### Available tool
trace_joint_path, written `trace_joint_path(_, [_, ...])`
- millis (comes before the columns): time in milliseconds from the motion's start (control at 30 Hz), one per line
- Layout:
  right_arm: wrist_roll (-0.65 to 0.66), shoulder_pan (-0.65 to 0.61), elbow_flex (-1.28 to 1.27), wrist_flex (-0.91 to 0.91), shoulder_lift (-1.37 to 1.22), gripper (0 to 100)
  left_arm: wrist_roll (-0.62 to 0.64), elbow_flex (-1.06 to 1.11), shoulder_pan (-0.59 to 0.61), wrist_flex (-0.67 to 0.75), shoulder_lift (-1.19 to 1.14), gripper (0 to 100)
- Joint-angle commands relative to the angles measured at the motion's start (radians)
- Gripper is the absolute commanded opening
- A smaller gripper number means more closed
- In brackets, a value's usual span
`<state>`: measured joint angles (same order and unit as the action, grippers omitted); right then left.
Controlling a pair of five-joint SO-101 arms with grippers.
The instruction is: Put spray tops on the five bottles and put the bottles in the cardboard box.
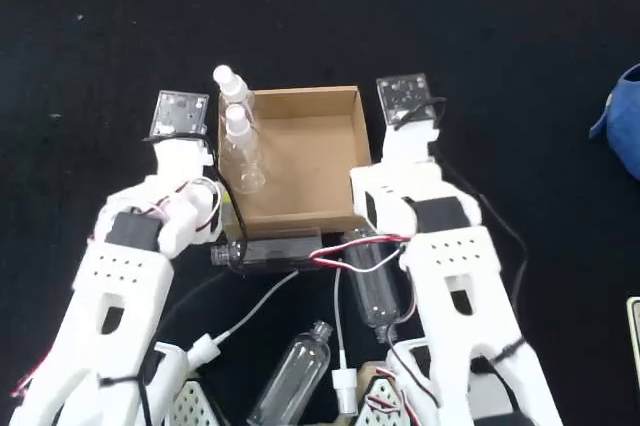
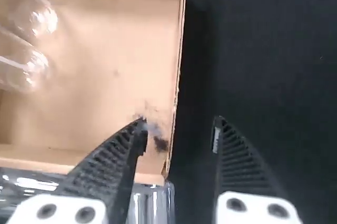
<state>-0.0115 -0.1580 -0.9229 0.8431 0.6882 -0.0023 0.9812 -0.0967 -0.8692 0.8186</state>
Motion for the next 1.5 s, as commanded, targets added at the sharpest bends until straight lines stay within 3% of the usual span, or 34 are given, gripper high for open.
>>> trace_joint_path(0, [0.018, -0.012, 0.122, 0.109, 0.079, 18.0, -0.066, -0.113, 0.016, -0.140, 0.150, 17])
trace_joint_path(100, [0.081, 0.015, 0.220, 0.253, 0.096, 18.0, -0.158, -0.163, 0.054, -0.269, 0.201, 25])
trace_joint_path(267, [0.183, 0.173, 0.318, 0.399, 0.079, 18.0, -0.373, -0.268, 0.051, -0.543, 0.207, 24])
trace_joint_path(367, [0.236, 0.307, 0.321, 0.405, 0.070, 17.9, -0.437, -0.306, -0.015, -0.655, 0.207, 24])
trace_joint_path(500, [0.298, 0.499, 0.321, 0.413, 0.071, 17.8, -0.440, -0.305, -0.189, -0.707, 0.207, 24])
trace_joint_path(700, [0.420, 0.872, 0.320, 0.410, 0.070, 17.9, -0.373, -0.226, -0.472, -0.712, 0.195, 24])
trace_joint_path(867, [0.483, 1.043, 0.320, 0.407, 0.070, 18.0, -0.344, -0.213, -0.608, -0.647, 0.058, 24])
trace_joint_path(1100, [0.497, 1.117, 0.318, 0.407, 0.070, 18.0, -0.250, -0.209, -0.638, -0.496, -0.221, 24])
trace_joint_path(1267, [0.499, 1.109, 0.309, 0.404, 0.070, 18.0, -0.069, -0.206, -0.639, -0.410, -0.233, 24])
trace_joint_path(1467, [0.499, 1.108, 0.254, 0.301, 0.070, 18.0, 0.095, -0.142, -0.693, -0.423, -0.245, 24])
